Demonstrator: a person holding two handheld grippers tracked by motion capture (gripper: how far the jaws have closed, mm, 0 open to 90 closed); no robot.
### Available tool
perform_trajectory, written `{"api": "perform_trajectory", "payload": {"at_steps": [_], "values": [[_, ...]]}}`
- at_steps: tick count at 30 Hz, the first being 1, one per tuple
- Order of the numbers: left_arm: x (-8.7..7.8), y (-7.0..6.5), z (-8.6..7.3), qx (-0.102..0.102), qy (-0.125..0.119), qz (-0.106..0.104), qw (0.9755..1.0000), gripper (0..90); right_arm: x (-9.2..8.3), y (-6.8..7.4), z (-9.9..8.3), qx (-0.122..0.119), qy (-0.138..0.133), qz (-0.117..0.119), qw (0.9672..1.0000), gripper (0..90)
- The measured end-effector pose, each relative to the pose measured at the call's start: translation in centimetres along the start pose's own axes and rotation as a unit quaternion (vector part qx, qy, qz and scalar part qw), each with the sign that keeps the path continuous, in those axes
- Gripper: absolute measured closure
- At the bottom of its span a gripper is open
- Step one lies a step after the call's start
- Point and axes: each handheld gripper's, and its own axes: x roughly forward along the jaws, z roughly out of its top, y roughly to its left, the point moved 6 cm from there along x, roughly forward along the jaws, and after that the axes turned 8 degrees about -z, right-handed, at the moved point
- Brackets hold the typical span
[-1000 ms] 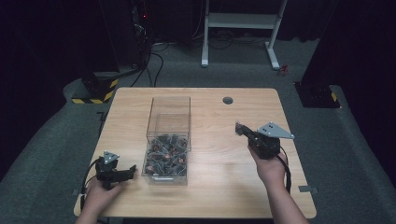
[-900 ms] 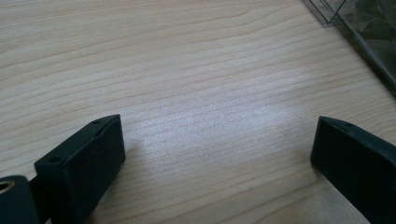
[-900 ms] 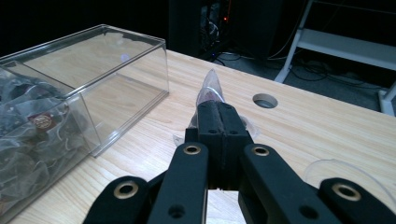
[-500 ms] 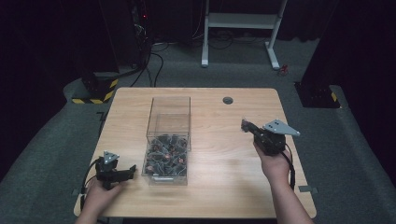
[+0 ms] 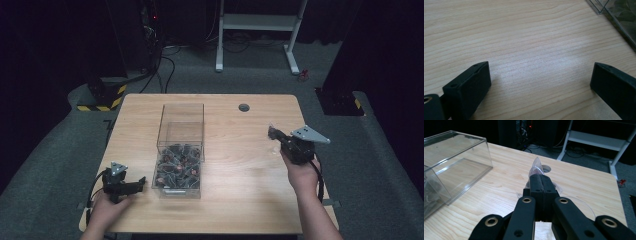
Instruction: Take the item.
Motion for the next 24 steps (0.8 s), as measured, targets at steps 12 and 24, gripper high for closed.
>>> {"api": "perform_trajectory", "payload": {"at_steps": [12,24], "values": [[0.0,0.0,0.0,0.000,0.000,0.000,1.0000,3.4,0.3,-1.7,-0.4,0.006,0.009,-0.020,0.9997,90.0],[0.0,0.0,0.0,0.000,0.000,0.000,1.0000,3.4,0.4,-3.1,-0.8,0.013,0.015,-0.034,0.9992,90.0]]}}
